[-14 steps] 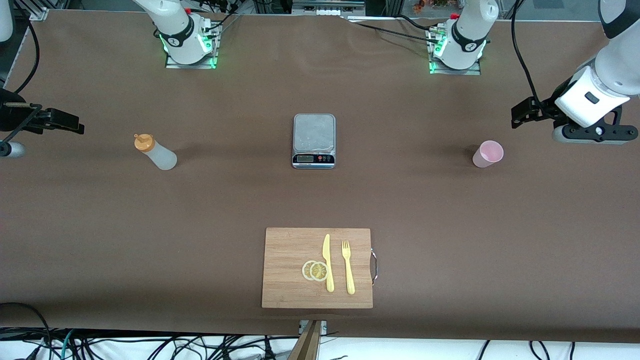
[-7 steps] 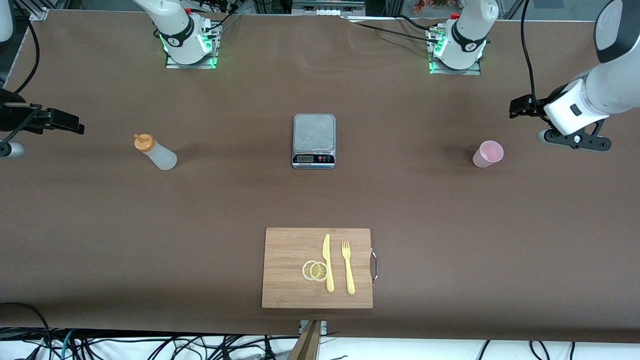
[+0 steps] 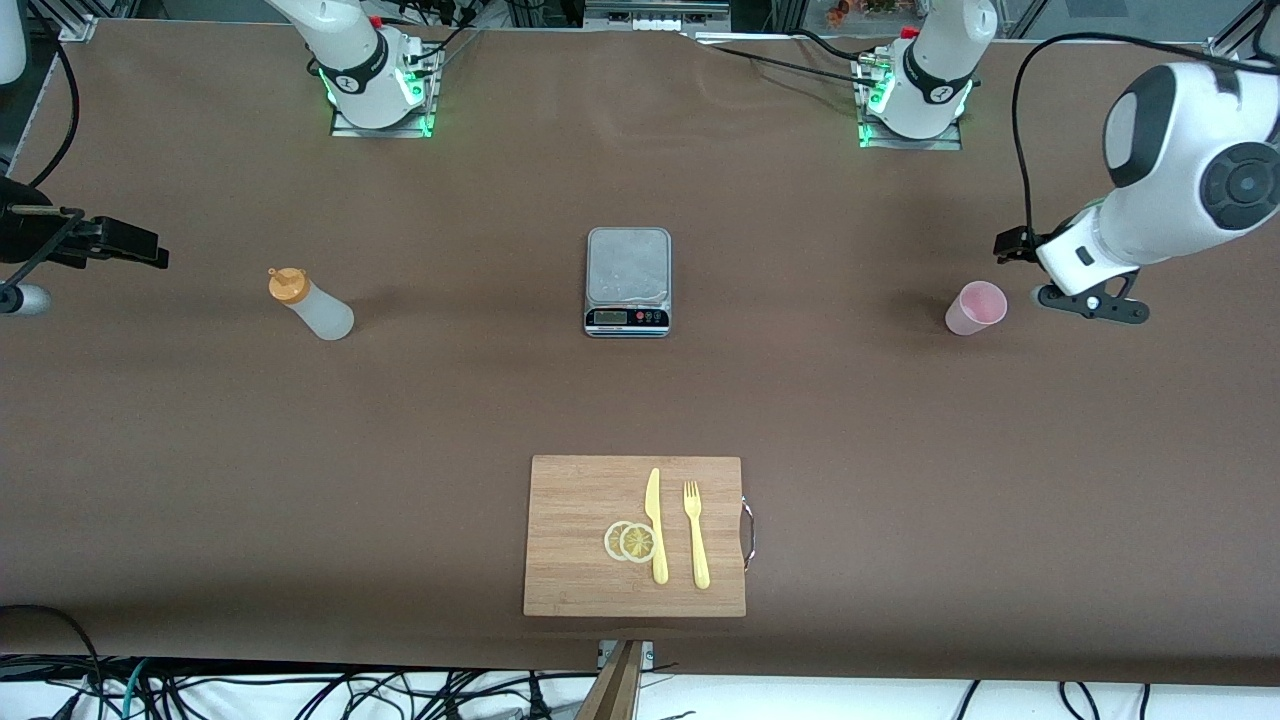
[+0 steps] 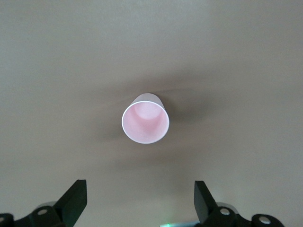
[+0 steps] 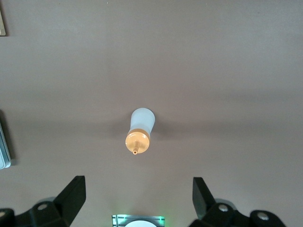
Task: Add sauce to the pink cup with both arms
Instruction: 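Lower the left gripper onto the pink cup and grasp it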
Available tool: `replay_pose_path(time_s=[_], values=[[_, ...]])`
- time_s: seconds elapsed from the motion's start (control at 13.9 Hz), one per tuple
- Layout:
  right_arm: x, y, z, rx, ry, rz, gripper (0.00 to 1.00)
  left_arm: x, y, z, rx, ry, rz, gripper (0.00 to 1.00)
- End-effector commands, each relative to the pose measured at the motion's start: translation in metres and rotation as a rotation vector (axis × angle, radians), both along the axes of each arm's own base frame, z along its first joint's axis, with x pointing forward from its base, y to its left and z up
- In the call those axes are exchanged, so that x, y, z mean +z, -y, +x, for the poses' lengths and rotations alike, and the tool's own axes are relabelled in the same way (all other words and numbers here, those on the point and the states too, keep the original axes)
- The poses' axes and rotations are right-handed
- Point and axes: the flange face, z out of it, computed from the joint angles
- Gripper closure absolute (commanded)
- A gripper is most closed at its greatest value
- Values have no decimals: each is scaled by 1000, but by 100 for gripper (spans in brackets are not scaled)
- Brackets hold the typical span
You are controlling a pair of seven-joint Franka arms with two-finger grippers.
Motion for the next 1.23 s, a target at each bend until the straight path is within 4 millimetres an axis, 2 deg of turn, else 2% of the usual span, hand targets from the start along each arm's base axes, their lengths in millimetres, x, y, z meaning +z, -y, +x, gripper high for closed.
replay_pose_path(time_s=[0.0, 0.14, 0.22, 0.36, 0.65, 0.79, 0.87, 0.94, 1.08, 1.15], values=[[4, 2, 1, -3, 8, -12, 0, -31, -16, -34, -77, 27, -13, 1], [4, 1, 2, -2, 8, -12, 0, -52, -29, -41, -90, 76, -17, 0], [4, 1, 2, -2, 8, -12, 0, -62, -29, -41, -97, 98, -19, 0], [4, 1, 2, 0, 8, -12, 0, -82, -28, -38, -104, 122, -23, 0], [4, 2, 1, 0, 8, -11, 0, -127, -42, -26, -82, 176, -34, 0], [4, 3, 2, -2, 6, -12, 0, -137, -46, -24, -75, 188, -37, 5], [4, 3, 2, -2, 6, -12, 0, -141, -46, -25, -75, 180, -39, 22], [4, 4, 2, -2, 6, -11, 0, -141, -46, -25, -75, 180, -39, 54], [4, 4, 2, -1, 6, -13, 0, -139, -46, -24, -81, 180, -39, 100], [4, 5, 2, -5, 6, -12, 0, -139, -46, -24, -80, 177, -39, 100]])
